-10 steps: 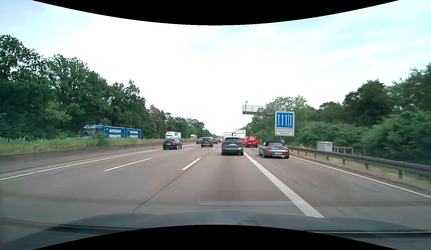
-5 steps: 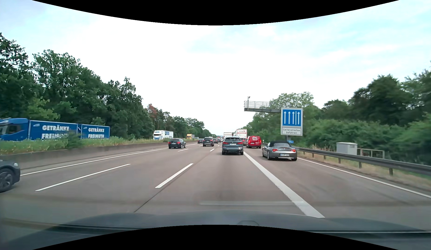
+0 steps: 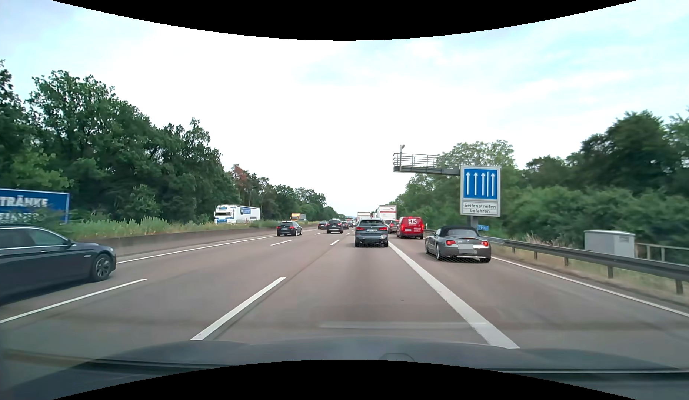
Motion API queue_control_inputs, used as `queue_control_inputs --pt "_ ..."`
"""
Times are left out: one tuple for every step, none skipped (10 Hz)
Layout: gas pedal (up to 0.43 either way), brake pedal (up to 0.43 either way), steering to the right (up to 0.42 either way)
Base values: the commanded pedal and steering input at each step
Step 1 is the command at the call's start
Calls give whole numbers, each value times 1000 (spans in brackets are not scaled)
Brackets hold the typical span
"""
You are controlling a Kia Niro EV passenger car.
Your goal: Follow the waypoints while adhering to traffic rules and regulations
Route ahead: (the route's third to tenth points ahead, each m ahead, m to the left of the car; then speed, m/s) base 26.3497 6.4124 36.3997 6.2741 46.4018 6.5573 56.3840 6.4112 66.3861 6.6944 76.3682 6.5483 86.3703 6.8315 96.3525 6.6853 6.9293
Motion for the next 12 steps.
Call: queue_control_inputs --pt "0 0 -2" --pt "8 0 -2" --pt "20 0 -2" --pt "28 0 -2" --pt "39 0 -3" --pt "39 0 -3" --pt "39 0 -4" --pt "39 0 -4" --pt "47 0 -3" --pt "47 0 -3" --pt "47 0 -3" --pt "47 0 -3"
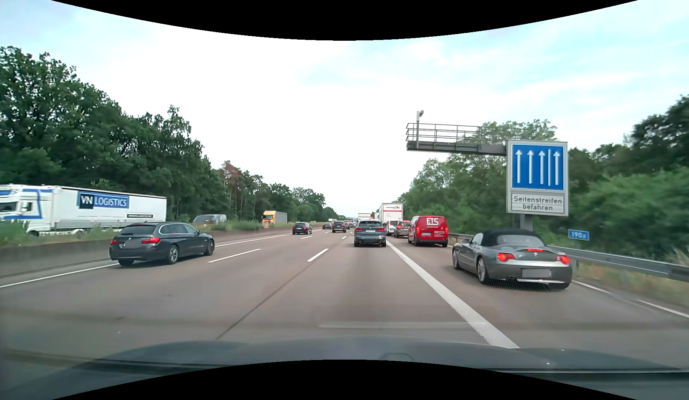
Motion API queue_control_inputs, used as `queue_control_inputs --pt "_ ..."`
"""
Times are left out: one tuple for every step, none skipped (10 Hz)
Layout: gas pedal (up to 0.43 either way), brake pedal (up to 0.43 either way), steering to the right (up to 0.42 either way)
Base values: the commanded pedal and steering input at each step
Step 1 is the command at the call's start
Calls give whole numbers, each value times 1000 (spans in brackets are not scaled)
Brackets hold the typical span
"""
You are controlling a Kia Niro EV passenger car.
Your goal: Follow the waypoints while adhering to traffic rules and regulations
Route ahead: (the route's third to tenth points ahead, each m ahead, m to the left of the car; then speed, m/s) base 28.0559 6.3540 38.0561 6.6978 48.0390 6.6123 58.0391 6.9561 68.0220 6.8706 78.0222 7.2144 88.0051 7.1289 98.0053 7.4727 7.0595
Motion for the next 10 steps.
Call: queue_control_inputs --pt "47 0 -3" --pt "47 0 -3" --pt "47 0 -3" --pt "47 0 -3" --pt "47 0 -3" --pt "47 0 -3" --pt "47 0 -3" --pt "47 0 -3" --pt "59 0 -3" --pt "67 0 -2"
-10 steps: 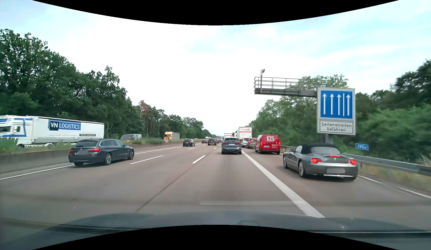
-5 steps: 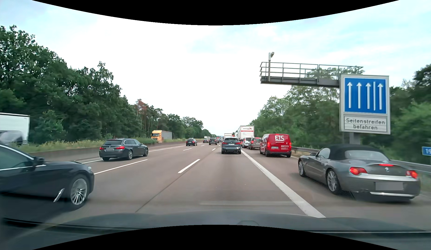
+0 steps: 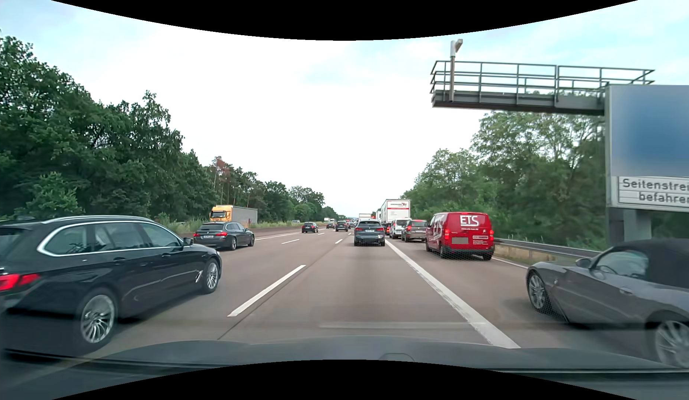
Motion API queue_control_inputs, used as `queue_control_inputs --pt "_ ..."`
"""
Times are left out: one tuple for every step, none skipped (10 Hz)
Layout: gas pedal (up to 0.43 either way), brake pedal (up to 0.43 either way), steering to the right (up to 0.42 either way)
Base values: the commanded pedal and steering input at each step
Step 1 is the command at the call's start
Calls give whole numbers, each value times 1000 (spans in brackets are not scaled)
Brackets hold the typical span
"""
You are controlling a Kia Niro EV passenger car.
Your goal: Follow the waypoints while adhering to traffic rules and regulations
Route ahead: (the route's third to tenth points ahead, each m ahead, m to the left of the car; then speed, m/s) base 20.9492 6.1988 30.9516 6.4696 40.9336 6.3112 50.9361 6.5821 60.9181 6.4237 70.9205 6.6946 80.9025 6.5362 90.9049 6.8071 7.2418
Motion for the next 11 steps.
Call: queue_control_inputs --pt "67 0 -2" --pt "79 0 -1" --pt "98 0 -1" --pt "110 0 -1" --pt "118 0 -1" --pt "118 0 -1" --pt "118 0 -1" --pt "118 0 -1" --pt "138 0 -1" --pt "138 0 -1" --pt "138 0 -1"
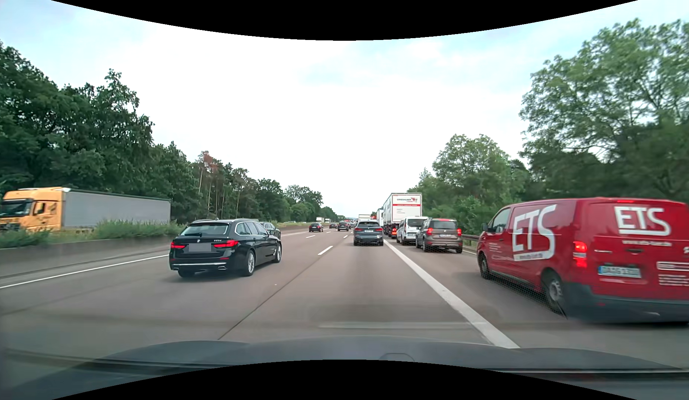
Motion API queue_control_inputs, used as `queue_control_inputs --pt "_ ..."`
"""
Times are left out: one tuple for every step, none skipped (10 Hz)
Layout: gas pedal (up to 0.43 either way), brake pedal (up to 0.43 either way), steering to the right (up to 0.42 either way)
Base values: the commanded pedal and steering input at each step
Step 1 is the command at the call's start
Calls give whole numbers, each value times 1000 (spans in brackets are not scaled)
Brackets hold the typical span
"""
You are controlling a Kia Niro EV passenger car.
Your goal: Follow the waypoints while adhering to traffic rules and regulations
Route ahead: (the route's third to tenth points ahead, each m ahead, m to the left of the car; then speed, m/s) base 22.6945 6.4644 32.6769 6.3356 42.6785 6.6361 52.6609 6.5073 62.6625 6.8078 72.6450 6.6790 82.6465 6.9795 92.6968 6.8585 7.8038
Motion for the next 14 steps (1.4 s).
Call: queue_control_inputs --pt "138 0 -1" --pt "138 0 -1" --pt "138 0 -1" --pt "138 0 -1" --pt "138 0 -1" --pt "138 0 -1" --pt "130 0 -1" --pt "130 0 -1" --pt "130 0 -1" --pt "130 0 -1" --pt "130 0 -1" --pt "130 0 -1" --pt "130 0 -1" --pt "130 0 -1"
